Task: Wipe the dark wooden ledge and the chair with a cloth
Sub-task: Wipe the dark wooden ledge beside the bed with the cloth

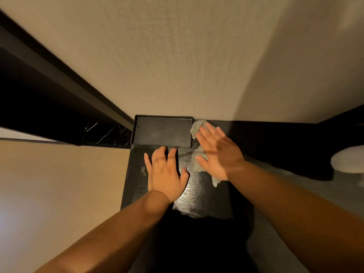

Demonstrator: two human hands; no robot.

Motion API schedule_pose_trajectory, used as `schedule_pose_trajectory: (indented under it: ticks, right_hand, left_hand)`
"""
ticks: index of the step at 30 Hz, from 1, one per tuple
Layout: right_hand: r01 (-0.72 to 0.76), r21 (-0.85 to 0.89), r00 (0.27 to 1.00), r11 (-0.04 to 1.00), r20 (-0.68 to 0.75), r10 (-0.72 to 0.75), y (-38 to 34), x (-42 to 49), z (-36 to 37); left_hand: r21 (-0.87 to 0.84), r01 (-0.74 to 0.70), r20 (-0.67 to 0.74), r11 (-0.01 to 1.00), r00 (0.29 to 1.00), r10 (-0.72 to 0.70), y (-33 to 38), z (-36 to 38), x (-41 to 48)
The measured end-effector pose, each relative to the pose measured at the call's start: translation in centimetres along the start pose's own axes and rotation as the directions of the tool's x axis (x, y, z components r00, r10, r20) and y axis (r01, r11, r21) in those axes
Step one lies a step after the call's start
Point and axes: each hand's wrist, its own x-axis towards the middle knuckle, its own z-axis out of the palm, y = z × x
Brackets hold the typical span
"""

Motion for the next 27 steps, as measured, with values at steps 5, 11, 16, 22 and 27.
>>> schedule_pose_trajectory:
  ticks: [5,11,16,22,27]
  right_hand:
    - [-0.075,0.041,0.995,0.996,0.062,0.072,-0.3,1.5,-0.6]
    - [-0.003,0.085,1.000,0.996,0.021,0.002,-1.2,-2.6,0.6]
    - [-0.072,0.008,0.993,0.997,0.091,0.071,-0.2,1.4,-0.5]
    - [-0.098,0.041,0.995,0.994,-0.020,0.099,-2.5,-3.2,0.9]
    - [0.005,0.028,0.999,1.000,-0.032,-0.005,-1.5,-3.7,0.9]
  left_hand:
    - [0.005,0.008,-0.011,1.000,1.000,-0.007,0.1,-0.1,-0.2]
    - [-0.012,-0.010,-0.053,1.000,0.999,0.010,0.2,-0.1,-0.1]
    - [-0.003,-0.004,-0.045,1.000,0.999,0.003,0.2,-0.1,-0.2]
    - [0.002,-0.012,-0.038,1.000,0.999,0.012,0.1,-0.2,-0.2]
    - [-0.003,-0.019,-0.055,1.000,0.998,0.019,-0.1,0.3,-0.2]
